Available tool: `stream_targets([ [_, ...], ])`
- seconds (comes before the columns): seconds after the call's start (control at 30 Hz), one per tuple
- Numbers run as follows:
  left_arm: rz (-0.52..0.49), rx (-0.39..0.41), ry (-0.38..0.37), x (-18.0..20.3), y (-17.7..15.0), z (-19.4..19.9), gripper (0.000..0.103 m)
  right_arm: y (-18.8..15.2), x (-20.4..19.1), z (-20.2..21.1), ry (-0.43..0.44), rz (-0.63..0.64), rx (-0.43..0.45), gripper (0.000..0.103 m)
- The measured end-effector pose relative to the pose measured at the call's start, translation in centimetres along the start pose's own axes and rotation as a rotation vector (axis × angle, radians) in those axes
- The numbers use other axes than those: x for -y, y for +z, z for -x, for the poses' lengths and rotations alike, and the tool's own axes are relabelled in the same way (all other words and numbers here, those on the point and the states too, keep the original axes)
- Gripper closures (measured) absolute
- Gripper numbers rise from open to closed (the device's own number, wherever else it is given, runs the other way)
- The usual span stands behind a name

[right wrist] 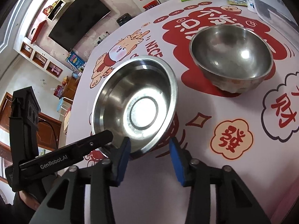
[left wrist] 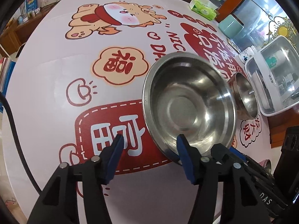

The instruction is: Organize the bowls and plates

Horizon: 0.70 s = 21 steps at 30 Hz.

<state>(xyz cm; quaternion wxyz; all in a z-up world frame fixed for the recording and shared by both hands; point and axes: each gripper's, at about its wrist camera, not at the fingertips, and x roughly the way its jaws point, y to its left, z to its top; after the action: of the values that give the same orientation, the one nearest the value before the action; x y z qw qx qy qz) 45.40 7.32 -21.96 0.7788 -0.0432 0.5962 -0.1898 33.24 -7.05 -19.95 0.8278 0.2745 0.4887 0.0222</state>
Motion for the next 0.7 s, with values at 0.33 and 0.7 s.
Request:
stream_targets([
  [0.33, 0.011, -0.002, -0.030, 0.2, -0.5, -0.7, 0.073, -0.2, 0.1, -0.3, 0.017, -0.007, -0.010, 0.082],
  [0.7, -0.046, 0.004, -0.017, 1.1, -1.5, 0.1, 0.083, -0.5, -0.1, -0.2, 0.015, -0.003, -0.025, 0.085],
])
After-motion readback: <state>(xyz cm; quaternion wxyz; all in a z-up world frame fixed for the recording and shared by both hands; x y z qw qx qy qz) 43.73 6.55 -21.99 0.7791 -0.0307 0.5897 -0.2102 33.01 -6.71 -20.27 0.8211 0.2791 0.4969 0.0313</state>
